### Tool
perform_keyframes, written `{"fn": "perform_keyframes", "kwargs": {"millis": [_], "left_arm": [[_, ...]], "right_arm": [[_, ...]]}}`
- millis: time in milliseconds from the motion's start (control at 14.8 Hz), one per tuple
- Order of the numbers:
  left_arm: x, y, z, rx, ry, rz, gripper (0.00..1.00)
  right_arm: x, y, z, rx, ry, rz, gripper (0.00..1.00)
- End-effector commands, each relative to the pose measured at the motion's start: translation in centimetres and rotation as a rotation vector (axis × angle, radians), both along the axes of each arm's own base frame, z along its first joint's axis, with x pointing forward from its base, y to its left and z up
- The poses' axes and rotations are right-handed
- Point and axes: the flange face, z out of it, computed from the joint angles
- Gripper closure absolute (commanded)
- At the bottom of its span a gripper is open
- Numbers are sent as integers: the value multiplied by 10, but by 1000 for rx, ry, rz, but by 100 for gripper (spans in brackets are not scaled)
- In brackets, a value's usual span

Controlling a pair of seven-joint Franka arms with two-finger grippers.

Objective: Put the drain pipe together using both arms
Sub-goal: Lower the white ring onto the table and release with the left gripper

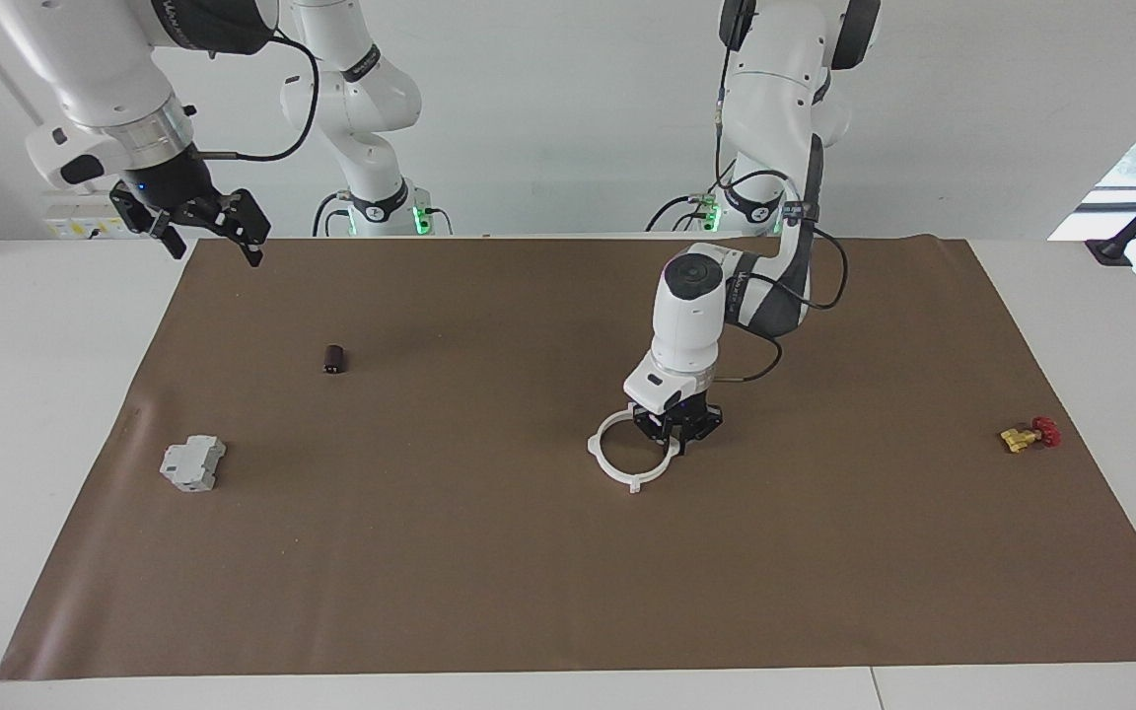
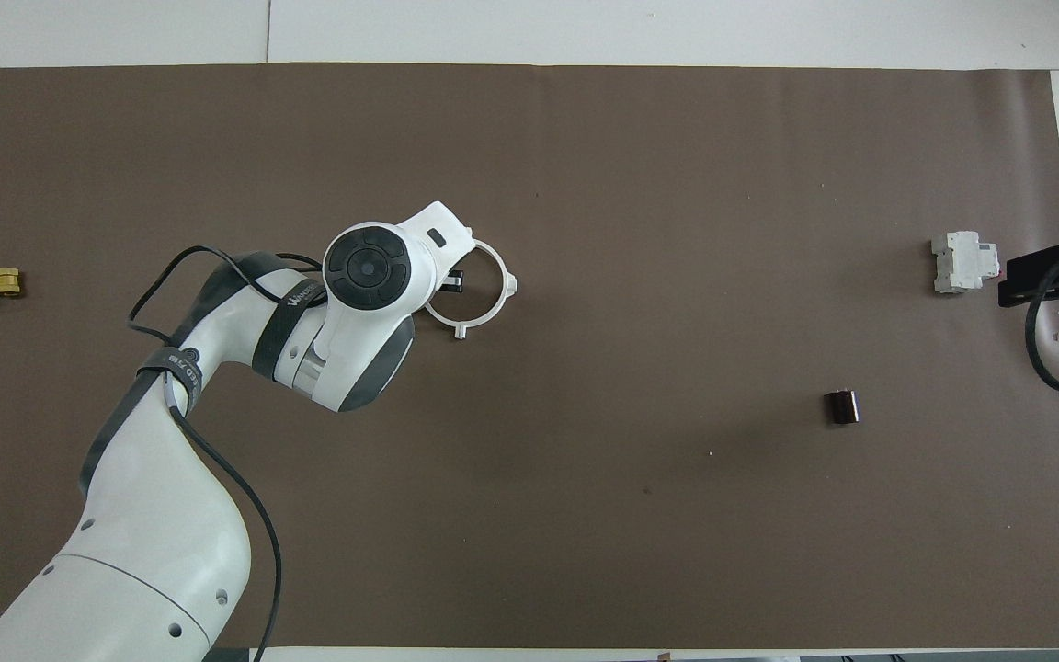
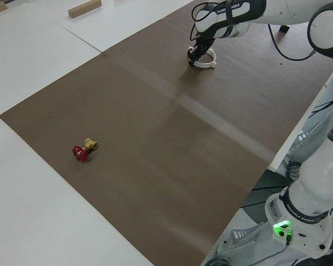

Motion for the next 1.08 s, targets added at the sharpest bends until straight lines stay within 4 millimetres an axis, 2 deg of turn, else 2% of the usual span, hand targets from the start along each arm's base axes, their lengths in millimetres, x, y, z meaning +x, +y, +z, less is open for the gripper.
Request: {"fn": "perform_keyframes", "kwargs": {"millis": [0, 68, 135, 203, 270, 405, 473, 608, 743, 945, 1013], "left_arm": [[-4, 2, -3, 1, -22, 4, 100], [-5, 1, -3, -1, -21, 3, 91], [-4, 2, -3, -1, -23, 4, 57], [-4, 2, -3, -2, -24, 1, 28], [-3, 1, -2, -4, -29, -4, 10], [-2, 1, 0, -7, -34, -5, 0], [-1, 2, 3, -9, -36, -3, 0], [7, 21, 19, -13, -45, 26, 0], [18, 51, 43, -13, -45, 71, 0], [27, 117, 74, 12, -5, 98, 0], [32, 147, 86, 21, 8, 117, 0]], "right_arm": [[-2, 1, -2, 25, 14, 21, 0], [-2, 1, -2, 25, 14, 21, 0], [-2, 1, -2, 25, 14, 21, 0], [-2, 1, -2, 25, 14, 21, 0], [-2, 0, -2, 25, 14, 19, 0], [-2, 1, -2, 25, 14, 21, 0], [-2, 1, -2, 25, 14, 21, 0], [-2, 1, -2, 25, 14, 21, 0], [-2, 1, -2, 25, 14, 21, 0], [-2, 1, -2, 25, 14, 21, 0], [-2, 1, -2, 25, 14, 21, 0]]}}
